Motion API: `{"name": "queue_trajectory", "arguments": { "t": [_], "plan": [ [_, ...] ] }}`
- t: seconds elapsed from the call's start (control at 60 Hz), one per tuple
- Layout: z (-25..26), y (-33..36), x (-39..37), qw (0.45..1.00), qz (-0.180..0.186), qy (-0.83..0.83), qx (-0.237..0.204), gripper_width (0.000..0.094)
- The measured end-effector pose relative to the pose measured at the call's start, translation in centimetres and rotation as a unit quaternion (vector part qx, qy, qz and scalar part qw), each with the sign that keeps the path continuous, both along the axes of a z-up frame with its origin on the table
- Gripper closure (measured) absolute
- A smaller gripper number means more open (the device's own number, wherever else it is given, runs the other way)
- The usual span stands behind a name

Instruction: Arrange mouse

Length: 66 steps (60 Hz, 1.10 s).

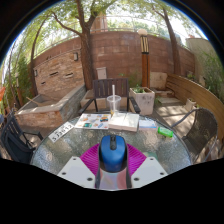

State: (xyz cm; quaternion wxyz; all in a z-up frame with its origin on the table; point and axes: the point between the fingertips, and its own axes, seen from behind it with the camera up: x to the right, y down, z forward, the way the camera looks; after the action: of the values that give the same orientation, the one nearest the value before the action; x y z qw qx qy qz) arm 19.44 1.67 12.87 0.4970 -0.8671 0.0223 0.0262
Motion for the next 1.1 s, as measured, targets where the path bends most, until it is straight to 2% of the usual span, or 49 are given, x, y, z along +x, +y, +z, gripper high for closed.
{"name": "queue_trajectory", "arguments": {
  "t": [0.1, 0.2, 0.283, 0.317, 0.383, 0.4, 0.45, 0.767, 0.933, 1.1],
  "plan": [
    [-7.5, -2.0, 3.2, 0.998, 0.005, -0.024, -0.057, 0.0585],
    [-12.0, -3.5, 3.9, 0.996, 0.008, -0.016, -0.093, 0.0507],
    [-13.6, -4.4, 4.2, 0.993, 0.014, -0.014, -0.116, 0.0417],
    [-12.7, -4.5, 4.3, 0.993, 0.007, -0.020, -0.113, 0.0350],
    [-11.1, -4.8, 4.3, 0.995, 0.006, -0.025, -0.094, 0.0105],
    [-10.6, -5.0, 4.2, 0.996, 0.005, -0.025, -0.090, 0.0068],
    [-9.0, -5.8, 4.0, 0.996, 0.004, -0.026, -0.083, 0.0096],
    [2.7, -16.8, 1.4, 0.997, -0.017, -0.059, -0.039, 0.0084],
    [6.5, -24.2, -0.2, 0.997, -0.027, -0.071, -0.026, 0.0083],
    [8.5, -28.9, -1.5, 0.996, -0.026, -0.081, -0.017, 0.0085]
  ]
}}
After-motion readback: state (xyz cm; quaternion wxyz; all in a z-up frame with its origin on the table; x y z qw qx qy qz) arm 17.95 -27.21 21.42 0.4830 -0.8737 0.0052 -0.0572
